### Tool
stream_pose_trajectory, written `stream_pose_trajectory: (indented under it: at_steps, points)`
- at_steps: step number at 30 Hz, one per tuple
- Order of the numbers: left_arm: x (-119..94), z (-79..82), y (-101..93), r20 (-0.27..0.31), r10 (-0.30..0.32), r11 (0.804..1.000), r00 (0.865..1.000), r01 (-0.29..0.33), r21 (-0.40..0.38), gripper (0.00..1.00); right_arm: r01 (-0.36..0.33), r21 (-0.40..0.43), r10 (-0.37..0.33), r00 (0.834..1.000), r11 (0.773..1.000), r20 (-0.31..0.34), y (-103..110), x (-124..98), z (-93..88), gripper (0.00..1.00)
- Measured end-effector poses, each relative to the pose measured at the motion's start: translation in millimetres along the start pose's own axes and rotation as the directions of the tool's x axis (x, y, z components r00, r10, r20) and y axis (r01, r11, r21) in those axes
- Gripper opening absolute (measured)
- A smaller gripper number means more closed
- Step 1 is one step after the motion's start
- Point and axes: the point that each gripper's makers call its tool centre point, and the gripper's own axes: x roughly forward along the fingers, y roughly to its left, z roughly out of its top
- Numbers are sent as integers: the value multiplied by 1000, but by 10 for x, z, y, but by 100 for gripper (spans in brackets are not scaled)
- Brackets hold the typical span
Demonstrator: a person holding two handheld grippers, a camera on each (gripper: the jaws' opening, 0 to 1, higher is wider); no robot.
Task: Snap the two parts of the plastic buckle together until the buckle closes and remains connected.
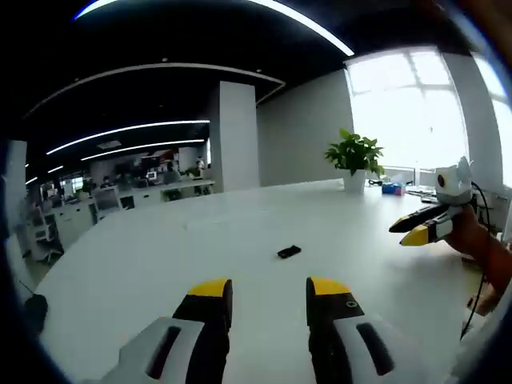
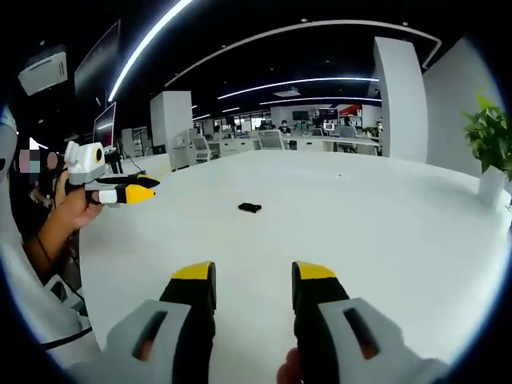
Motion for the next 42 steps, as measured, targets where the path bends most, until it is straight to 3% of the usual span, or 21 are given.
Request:
stream_pose_trajectory:
  at_steps: [6, 8, 10, 18, 20, 24, 29, 33, 37, 42]
  points:
    - [-144, -160, -15, -7, 28, 999, 1000, -28, 39, 37, 19, 4, -19, 1000, 1000, 21, 69, -125, -12, 39]
    - [-205, -200, 12, -21, 40, 999, 999, -40, 4, 37, 23, 1, -23, 999, 1000, 24, 76, -172, -19, 39]
    - [-253, -177, 4, -2, 37, 999, 999, -37, -39, 37, 33, 2, -33, 999, 999, 31, 62, -217, -26, 38]
    - [-392, -191, 27, 31, 99, 994, 995, -97, -48, 36, 49, 15, -49, 998, 999, 45, 12, -246, -85, 38]
    - [-418, -212, -3, 39, 106, 994, 994, -105, -41, 33, 46, 8, -46, 998, 999, 33, 31, -244, -102, 38]
    - [-445, -230, -83, 23, 102, 994, 994, -101, -39, 36, 42, -10, -41, 998, 999, 37, 114, -312, -72, 39]
    - [-513, -163, -148, 43, 126, 992, 991, -125, -24, 35, 56, -14, -55, 997, 998, 53, 139, -404, -67, 38]
    - [-552, -170, -219, 44, 133, 991, 990, -132, -35, 36, 65, -4, -64, 997, 998, 43, 101, -423, -98, 38]
    - [-553, -130, -216, 81, 156, 988, 984, -154, -32, 36, 97, -1, -97, 995, 995, 39, -2, -409, -113, 38]
    - [-508, -169, -152, 65, 183, 982, 981, -180, -61, 36, 131, 15, -132, 991, 991, 29, -50, -396, -153, 38]
